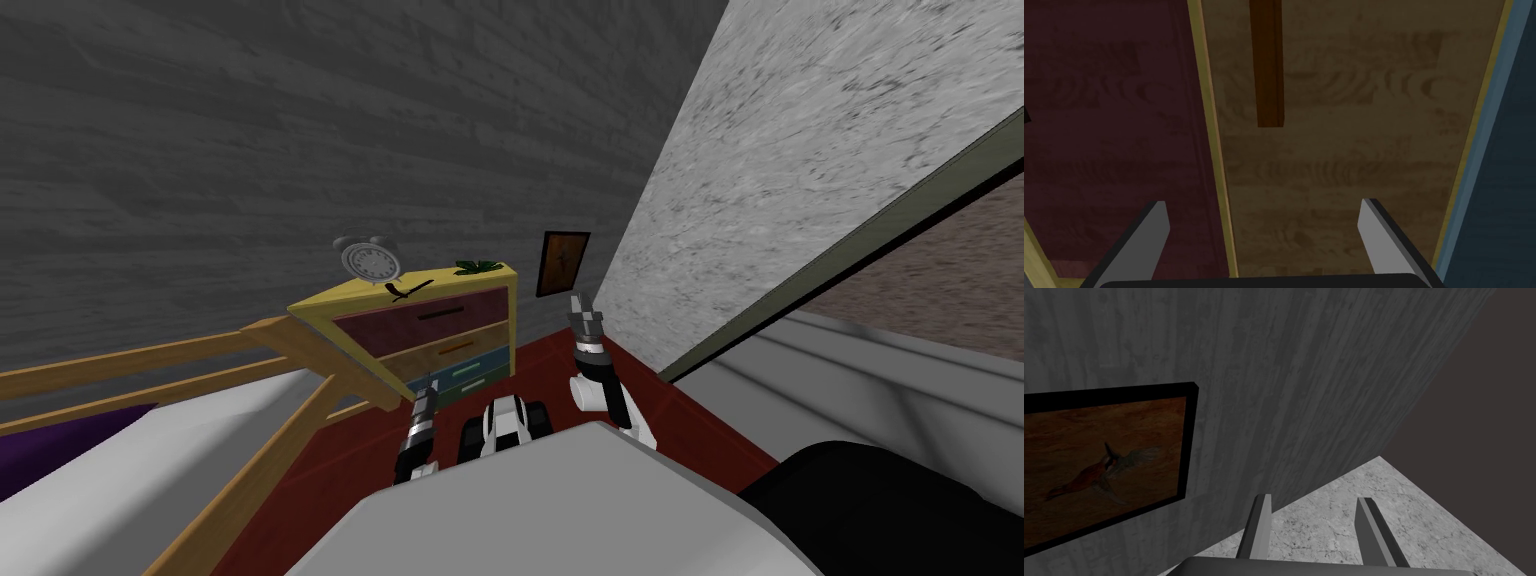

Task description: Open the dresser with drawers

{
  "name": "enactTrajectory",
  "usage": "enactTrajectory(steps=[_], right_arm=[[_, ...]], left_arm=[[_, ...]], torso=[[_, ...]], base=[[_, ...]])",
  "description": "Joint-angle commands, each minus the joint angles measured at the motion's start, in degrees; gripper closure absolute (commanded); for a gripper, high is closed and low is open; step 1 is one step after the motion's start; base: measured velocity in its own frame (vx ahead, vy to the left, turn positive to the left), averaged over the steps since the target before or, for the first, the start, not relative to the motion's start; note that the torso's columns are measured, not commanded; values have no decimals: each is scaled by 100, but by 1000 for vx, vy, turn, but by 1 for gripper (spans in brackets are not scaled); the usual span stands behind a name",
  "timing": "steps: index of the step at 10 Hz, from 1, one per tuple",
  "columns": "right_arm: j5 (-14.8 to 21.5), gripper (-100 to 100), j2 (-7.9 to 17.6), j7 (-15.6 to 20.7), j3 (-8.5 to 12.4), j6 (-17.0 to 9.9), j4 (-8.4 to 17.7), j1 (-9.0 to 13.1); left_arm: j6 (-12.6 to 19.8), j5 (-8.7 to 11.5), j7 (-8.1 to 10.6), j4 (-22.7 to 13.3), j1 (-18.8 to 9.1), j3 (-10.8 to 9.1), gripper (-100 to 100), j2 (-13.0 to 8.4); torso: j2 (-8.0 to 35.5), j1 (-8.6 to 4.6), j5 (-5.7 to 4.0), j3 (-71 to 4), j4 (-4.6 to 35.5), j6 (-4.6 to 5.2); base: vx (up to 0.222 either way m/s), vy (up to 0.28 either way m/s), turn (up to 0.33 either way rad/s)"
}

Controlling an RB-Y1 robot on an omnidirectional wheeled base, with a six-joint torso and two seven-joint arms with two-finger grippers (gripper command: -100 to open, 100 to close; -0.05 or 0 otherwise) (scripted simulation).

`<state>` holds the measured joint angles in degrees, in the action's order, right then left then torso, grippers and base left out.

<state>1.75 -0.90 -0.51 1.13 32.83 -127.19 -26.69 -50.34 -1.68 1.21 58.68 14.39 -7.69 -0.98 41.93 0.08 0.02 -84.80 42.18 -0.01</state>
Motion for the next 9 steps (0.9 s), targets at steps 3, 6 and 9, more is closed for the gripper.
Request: enactTrajectory(steps=[3, 6, 9], right_arm=[[0, 0, 0, 0, 0, 0, 0, 0], [0, 0, 0, 0, 0, 0, 0, 0], [0, 0, 0, 0, 0, 0, 0, -1]], left_arm=[[148, 1, 10, 86, 10, 13, -100, -617], [409, 30, 4, 33, -139, 1, -100, -756], [525, 54, 2, 165, -246, -35, -100, -523]], torso=[[43, -10, -2, 28, 13, 2], [27, -4, -1, 18, 9, 1], [27, -8, -1, 17, 7, 1]], base=[[17, 5, 0], [51, 15, 3], [104, 24, 3]])
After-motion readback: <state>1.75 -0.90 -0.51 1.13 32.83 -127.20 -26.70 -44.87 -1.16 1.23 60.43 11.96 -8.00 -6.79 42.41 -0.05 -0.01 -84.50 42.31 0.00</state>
